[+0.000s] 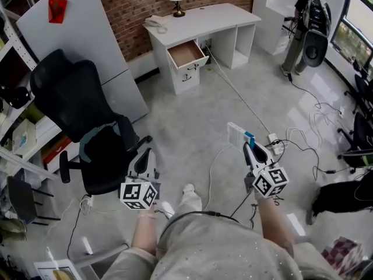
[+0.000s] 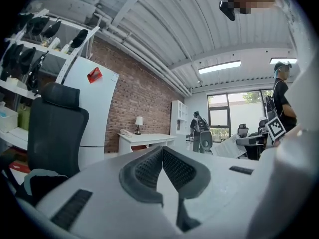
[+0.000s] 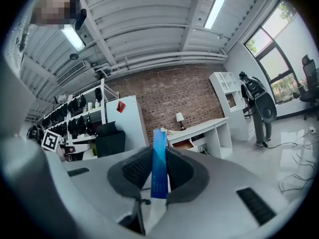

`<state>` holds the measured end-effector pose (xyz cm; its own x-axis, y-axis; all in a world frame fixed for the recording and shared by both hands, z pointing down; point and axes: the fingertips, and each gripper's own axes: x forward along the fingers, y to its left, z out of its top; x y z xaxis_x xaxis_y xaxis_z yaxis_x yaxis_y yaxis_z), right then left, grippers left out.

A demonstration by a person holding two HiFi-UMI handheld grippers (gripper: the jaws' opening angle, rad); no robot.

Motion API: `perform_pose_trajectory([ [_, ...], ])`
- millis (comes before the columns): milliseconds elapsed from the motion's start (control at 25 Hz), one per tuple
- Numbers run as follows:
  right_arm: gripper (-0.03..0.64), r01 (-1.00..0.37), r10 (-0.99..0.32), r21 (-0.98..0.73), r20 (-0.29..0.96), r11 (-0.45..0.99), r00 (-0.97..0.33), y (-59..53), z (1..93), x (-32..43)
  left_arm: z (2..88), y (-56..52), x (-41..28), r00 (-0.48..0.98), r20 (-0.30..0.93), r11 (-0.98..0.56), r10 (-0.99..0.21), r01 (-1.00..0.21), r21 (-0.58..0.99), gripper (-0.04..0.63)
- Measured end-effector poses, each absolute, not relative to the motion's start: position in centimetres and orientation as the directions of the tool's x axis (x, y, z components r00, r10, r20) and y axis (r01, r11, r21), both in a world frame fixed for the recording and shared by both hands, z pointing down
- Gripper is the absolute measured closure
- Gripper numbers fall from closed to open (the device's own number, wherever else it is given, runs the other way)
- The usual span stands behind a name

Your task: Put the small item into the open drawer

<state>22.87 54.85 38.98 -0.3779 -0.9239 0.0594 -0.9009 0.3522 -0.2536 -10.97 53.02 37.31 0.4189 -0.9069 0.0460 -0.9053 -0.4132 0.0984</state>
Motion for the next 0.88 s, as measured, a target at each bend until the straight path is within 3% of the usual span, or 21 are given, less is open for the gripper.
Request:
perform_pose_trajectory([
  [480,0.54,-0.919,-0.94,-0.303,0.147,0.253,-0.308,42.2,41.8,20.2,39.9,37.8,-13.7,0.48,0.122,-0.463,-0.869,-0.875,0.141,0.589],
  [880,0.54,-0.915,-0.96,-0.343,0.1,0.214,-0.262,33.8,41.4,18.1,40.7,29.8,-17.2,0.496,0.115,-0.479,-0.861,-0.866,0.144,0.589],
])
